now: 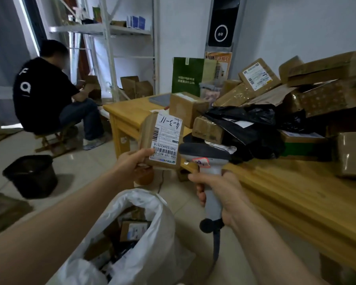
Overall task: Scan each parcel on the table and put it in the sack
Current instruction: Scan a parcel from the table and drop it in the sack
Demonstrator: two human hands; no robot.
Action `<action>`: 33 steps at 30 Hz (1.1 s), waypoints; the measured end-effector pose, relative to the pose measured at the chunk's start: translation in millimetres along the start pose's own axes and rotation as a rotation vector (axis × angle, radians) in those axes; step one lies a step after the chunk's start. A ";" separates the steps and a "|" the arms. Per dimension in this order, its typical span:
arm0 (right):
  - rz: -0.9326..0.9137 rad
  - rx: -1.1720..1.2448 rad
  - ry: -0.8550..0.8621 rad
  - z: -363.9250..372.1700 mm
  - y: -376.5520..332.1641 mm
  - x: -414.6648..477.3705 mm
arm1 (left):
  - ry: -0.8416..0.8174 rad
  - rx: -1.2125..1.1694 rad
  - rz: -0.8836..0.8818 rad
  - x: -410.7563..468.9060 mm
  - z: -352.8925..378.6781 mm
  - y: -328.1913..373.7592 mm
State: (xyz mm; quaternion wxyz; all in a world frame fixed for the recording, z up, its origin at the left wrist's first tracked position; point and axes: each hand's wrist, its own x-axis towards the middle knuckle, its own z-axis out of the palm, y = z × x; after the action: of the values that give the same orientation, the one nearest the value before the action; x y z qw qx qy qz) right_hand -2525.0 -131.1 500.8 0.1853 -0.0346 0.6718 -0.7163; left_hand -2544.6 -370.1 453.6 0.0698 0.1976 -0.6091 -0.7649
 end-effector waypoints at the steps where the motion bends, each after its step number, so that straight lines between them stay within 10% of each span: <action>1: 0.013 -0.027 -0.021 5.1 2.9 -3.7 | 0.020 0.001 0.003 -3.9 -5.2 -2.0; 33: 0.000 0.014 -0.175 49.9 25.3 -4.2 | 0.117 -0.100 0.078 -31.1 -52.2 -14.1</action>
State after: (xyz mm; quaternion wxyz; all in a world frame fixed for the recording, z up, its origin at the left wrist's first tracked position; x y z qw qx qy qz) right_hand -2500.6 -177.8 481.7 0.2437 -0.0959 0.6482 -0.7151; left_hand -2494.2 -402.9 437.5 0.1449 0.2146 -0.5723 -0.7781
